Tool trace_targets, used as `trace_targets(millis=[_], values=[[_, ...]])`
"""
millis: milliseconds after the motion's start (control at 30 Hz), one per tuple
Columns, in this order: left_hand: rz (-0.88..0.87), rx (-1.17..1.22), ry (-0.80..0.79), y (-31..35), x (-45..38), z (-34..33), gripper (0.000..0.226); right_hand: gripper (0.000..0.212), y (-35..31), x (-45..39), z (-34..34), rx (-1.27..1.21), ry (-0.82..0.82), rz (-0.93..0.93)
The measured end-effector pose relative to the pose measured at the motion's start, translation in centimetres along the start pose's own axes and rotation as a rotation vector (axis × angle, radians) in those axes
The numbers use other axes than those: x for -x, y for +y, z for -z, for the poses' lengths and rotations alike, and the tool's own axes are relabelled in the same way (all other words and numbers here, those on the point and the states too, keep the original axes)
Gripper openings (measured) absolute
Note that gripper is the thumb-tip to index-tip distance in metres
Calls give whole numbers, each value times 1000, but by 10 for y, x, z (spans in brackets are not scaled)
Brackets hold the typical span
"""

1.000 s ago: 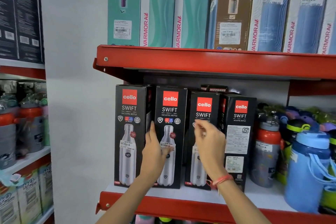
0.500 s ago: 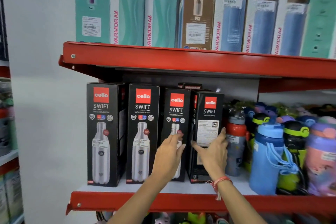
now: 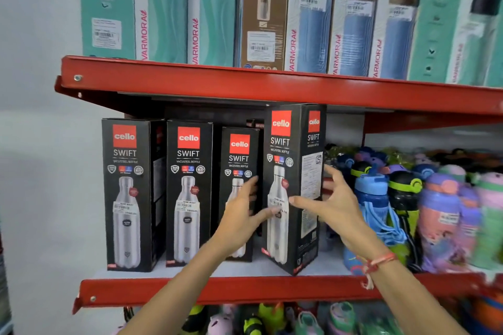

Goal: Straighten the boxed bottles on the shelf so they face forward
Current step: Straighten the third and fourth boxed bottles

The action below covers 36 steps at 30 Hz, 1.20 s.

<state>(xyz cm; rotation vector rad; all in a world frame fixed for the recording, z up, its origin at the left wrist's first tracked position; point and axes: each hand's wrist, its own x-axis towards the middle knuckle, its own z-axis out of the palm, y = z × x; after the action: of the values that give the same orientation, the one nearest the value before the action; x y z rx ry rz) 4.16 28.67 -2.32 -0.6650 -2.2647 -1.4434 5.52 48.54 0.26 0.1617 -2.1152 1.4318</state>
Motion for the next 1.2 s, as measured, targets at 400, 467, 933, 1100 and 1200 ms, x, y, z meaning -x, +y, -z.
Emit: trace_targets(millis=[400, 467, 933, 1100, 1200], values=[[-92, 49, 66, 12, -1, -19, 105, 65, 9, -17, 18, -322, -523, -59], [-102, -35, 162, 13, -6, -31, 104, 50, 9, -28, 15, -336, -495, -52], [148, -168, 224, -30, -41, -76, 99, 51, 51, -56, -23, -265, -366, -97], [120, -148, 244, -45, -42, -80, 100, 52, 59, -59, -32, -229, -334, -78], [108, -124, 227, -48, -37, -77, 86, 54, 62, -50, -32, -153, -296, -24]])
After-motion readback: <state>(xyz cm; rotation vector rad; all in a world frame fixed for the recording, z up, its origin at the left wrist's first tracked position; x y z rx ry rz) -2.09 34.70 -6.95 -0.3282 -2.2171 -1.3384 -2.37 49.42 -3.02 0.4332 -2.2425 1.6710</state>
